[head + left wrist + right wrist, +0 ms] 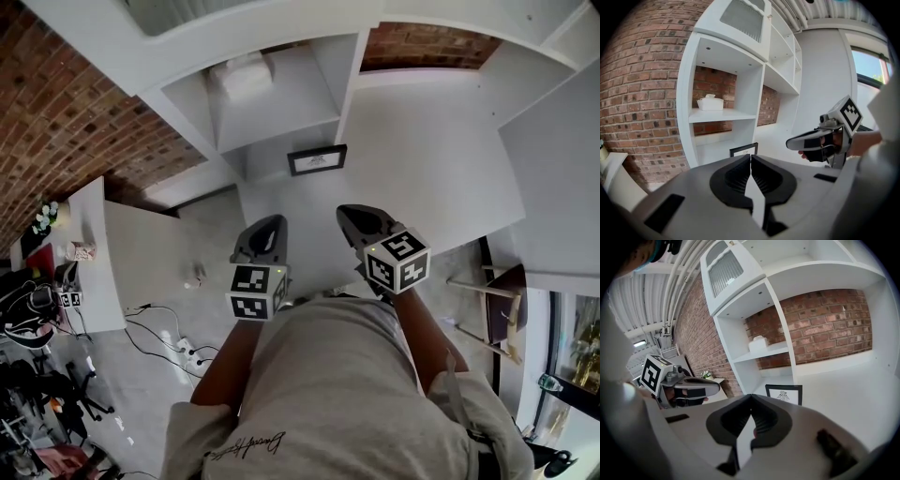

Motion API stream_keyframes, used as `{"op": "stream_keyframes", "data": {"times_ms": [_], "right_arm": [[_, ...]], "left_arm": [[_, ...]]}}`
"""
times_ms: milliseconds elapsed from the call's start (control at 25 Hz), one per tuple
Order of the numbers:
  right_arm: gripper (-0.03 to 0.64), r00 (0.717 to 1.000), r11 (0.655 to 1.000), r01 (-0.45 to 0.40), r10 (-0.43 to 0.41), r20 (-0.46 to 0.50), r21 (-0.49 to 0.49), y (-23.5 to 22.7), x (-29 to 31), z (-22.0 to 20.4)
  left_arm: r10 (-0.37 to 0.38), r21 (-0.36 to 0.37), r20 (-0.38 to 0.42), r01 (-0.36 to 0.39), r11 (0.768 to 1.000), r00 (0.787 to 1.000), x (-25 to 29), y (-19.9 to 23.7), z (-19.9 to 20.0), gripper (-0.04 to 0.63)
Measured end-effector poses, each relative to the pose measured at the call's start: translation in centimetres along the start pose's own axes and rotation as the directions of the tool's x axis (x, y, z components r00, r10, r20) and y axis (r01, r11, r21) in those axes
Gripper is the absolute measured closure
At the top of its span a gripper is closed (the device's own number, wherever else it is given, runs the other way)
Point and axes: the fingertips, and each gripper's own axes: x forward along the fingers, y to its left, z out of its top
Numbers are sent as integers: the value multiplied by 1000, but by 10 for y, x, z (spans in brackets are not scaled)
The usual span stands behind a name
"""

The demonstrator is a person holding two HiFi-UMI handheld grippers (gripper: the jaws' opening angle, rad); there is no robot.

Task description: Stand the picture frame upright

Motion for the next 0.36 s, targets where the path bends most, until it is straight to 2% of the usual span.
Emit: {"op": "stream_keyframes", "data": {"times_ms": [360], "right_arm": [[589, 1000, 1000, -18, 18, -22, 8, 9, 2, -9]], "left_arm": [[9, -12, -2, -9, 1000, 1000, -7, 1, -7, 577]]}}
